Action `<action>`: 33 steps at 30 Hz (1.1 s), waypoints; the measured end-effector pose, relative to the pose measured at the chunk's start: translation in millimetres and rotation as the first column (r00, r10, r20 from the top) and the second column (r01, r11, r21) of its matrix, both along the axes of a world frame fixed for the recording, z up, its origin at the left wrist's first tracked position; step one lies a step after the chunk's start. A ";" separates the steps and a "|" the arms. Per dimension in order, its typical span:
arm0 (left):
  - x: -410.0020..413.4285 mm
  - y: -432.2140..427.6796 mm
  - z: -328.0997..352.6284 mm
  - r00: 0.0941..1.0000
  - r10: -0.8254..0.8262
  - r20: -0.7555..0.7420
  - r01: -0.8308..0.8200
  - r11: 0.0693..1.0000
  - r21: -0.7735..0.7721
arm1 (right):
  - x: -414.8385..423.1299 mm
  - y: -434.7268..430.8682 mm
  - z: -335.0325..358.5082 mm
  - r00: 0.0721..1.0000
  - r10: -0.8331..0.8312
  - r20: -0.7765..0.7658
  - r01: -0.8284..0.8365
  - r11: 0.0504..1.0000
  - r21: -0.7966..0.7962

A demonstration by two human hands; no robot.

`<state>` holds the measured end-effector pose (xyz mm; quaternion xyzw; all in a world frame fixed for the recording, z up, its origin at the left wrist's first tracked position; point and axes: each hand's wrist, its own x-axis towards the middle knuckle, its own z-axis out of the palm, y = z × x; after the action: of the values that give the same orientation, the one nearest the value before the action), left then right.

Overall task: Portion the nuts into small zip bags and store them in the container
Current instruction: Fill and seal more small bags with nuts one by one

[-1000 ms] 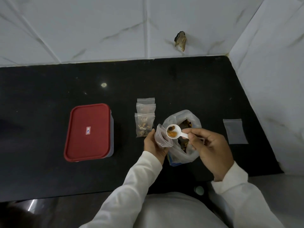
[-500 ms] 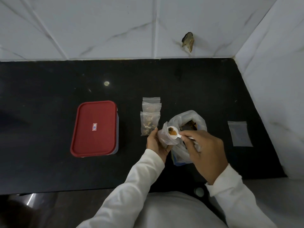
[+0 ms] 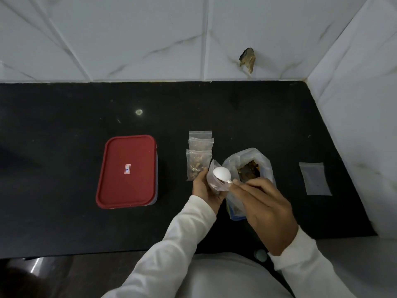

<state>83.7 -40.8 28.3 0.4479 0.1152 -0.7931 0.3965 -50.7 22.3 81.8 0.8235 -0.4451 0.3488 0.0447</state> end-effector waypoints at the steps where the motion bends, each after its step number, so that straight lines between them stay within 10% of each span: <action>1: 0.5 -0.3 0.2 1.000 -0.002 -0.003 0.002 1.000 -0.001 | 0.8 -0.3 0.1 1.000 0.001 -0.009 -0.001 0.999 0.041; 4: 1.5 -1.4 0.7 1.000 -0.003 -0.008 0.003 1.000 0.007 | -2.7 -0.9 -1.0 0.997 -0.037 -0.069 0.042 0.997 0.068; 12: 8.1 1.5 5.0 1.000 0.026 0.003 -0.026 0.999 0.026 | -30.0 -2.5 22.5 0.766 -0.496 0.409 0.272 0.826 0.494; 20: 7.4 4.7 5.7 1.000 0.012 0.009 -0.013 0.997 0.075 | -60.0 -9.2 -32.2 0.670 -0.730 0.136 0.300 0.434 0.850; 28: 4.4 7.2 5.8 0.999 0.030 0.030 -0.031 0.998 0.050 | -50.3 -15.0 -50.7 0.710 -0.703 0.042 0.358 0.412 0.838; 33: 7.3 3.3 7.7 0.997 0.082 0.015 -0.082 0.996 0.019 | -33.3 -9.4 -20.0 0.873 -0.486 0.041 0.380 0.729 0.569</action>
<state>90.9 -37.5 36.0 0.4525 0.1386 -0.7717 0.4249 -84.0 12.9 61.8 0.6377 -0.7077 0.2632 -0.1525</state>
